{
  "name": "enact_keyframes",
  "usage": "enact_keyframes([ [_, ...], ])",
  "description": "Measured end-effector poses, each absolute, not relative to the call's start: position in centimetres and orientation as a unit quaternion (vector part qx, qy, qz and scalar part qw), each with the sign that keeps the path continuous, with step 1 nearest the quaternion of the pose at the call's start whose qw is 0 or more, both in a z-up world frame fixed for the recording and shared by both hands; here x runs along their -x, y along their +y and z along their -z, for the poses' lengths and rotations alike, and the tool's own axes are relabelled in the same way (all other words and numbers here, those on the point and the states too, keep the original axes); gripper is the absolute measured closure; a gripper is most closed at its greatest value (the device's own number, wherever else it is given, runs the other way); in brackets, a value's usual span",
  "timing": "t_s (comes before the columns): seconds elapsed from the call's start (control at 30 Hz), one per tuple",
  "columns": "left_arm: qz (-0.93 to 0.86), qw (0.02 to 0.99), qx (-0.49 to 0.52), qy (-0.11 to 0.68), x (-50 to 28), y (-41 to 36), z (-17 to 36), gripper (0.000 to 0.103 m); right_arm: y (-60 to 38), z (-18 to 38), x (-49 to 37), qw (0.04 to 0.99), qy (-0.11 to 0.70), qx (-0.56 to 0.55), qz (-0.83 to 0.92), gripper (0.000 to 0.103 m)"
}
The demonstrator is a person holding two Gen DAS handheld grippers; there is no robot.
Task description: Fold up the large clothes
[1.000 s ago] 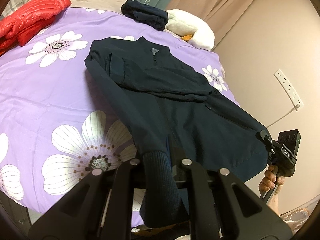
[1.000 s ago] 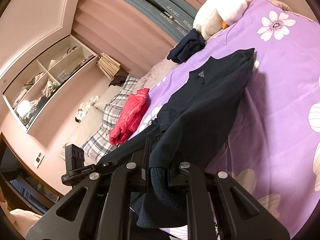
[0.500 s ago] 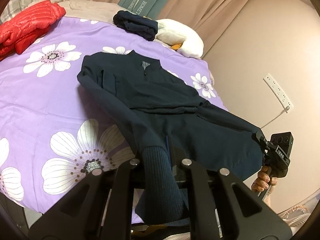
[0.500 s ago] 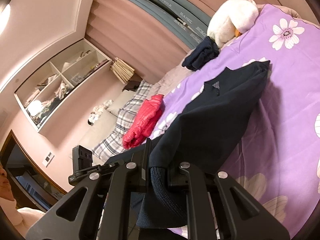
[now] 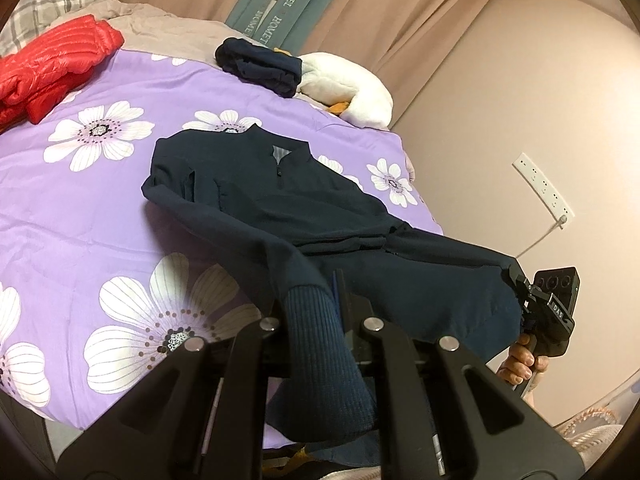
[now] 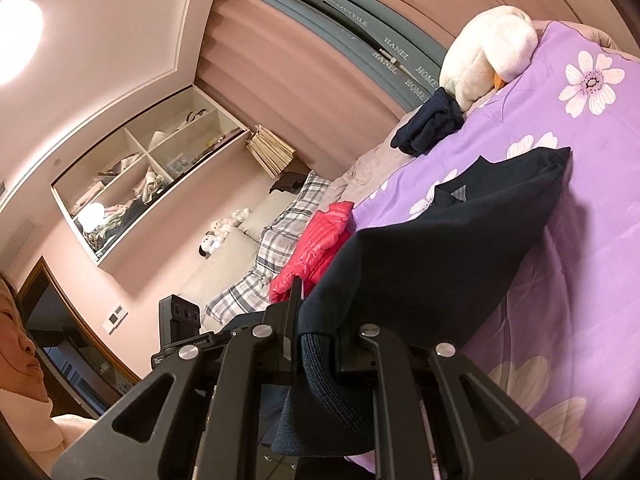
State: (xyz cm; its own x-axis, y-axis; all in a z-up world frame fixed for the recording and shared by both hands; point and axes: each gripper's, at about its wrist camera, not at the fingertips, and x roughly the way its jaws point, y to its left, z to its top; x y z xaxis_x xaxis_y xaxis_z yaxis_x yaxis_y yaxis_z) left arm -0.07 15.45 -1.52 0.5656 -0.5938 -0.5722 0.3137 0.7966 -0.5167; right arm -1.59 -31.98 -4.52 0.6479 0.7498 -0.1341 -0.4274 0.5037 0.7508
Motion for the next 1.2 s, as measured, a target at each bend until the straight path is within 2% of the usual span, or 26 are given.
enact_keyframes([
  [0.7,0.206,0.894,0.150,0.369,-5.2,14.8,1.4,0.093,-33.5,5.8,-3.6,0.836,0.214,-0.402,-0.306,0.091],
  [1.2,0.176,0.901,0.150,0.368,-10.1,15.1,1.9,0.093,-33.0,5.3,-7.7,0.852,0.210,-0.387,-0.285,0.091],
])
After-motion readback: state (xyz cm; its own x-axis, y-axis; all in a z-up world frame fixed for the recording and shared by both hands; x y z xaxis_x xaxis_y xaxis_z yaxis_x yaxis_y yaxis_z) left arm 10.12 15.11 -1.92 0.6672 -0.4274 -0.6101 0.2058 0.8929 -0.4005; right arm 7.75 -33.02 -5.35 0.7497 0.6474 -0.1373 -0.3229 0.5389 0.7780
